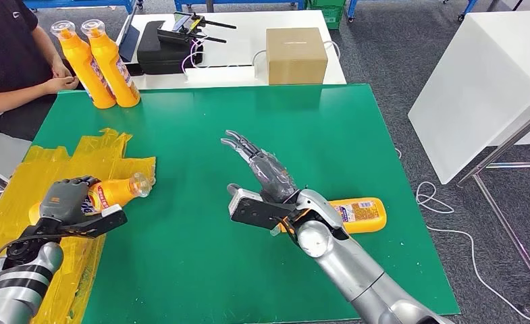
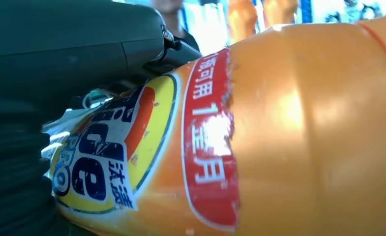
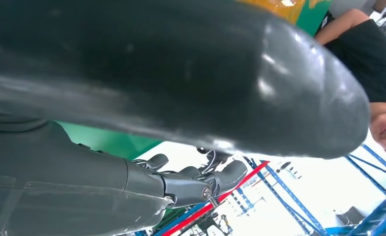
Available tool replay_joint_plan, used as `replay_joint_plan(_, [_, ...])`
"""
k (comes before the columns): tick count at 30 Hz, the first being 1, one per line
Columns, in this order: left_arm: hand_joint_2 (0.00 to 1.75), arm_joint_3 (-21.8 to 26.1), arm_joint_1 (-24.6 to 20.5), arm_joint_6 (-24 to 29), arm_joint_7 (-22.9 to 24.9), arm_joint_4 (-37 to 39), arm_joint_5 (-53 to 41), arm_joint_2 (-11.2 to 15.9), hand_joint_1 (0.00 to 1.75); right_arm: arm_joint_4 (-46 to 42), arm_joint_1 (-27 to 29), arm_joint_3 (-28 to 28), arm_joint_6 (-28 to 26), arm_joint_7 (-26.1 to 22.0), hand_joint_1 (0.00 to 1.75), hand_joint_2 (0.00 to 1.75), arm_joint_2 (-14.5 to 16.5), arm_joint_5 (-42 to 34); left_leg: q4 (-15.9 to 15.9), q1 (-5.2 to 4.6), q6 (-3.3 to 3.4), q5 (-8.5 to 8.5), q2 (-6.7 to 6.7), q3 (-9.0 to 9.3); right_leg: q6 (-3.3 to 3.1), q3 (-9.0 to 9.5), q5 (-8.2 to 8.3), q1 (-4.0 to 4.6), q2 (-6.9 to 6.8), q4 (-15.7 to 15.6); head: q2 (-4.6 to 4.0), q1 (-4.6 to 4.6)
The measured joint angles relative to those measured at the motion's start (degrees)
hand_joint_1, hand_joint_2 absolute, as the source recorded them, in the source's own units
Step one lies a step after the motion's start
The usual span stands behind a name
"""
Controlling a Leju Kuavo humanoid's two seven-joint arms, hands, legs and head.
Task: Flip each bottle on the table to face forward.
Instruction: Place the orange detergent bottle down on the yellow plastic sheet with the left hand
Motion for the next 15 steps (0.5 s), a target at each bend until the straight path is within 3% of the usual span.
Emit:
replay_joint_plan(2, [0.44, -0.56, 0.07, -0.97, -0.93, 0.48, 0.76, 0.03, 0.13, -0.05, -0.01, -0.02, 0.1, 0.0, 0.0, 0.0, -0.02, -0.01, 0.0, 0.0, 0.0, 0.0, -0.02, 0.0, 0.0, 0.01, 0.0, -0.03, -0.01, 0.0, 0.0, -0.01])
replay_joint_plan(3, [0.0, -0.9, 0.17, -1.64, -1.44, 0.61, 1.2, 0.06, 0.0, -0.05, -0.02, -0.03, 0.21, 0.0, 0.0, 0.0, -0.03, -0.02, -0.01, 0.0, 0.0, 0.0, -0.04, 0.0, 0.0, 0.02, 0.0, -0.05, -0.01, 0.0, 0.0, -0.01])
replay_joint_plan(15, [0.0, -4.3, 2.21, -3.52, -2.72, 1.02, 2.2, 0.44, 0.0, -0.05, -0.09, -0.03, 0.72, 0.0, 0.0, 0.0, 0.04, -0.02, -0.01, 0.01, 0.0, 0.01, -0.07, 0.0, 0.0, 0.02, 0.0, -0.02, -0.03, 0.01, 0.0, 0.0])
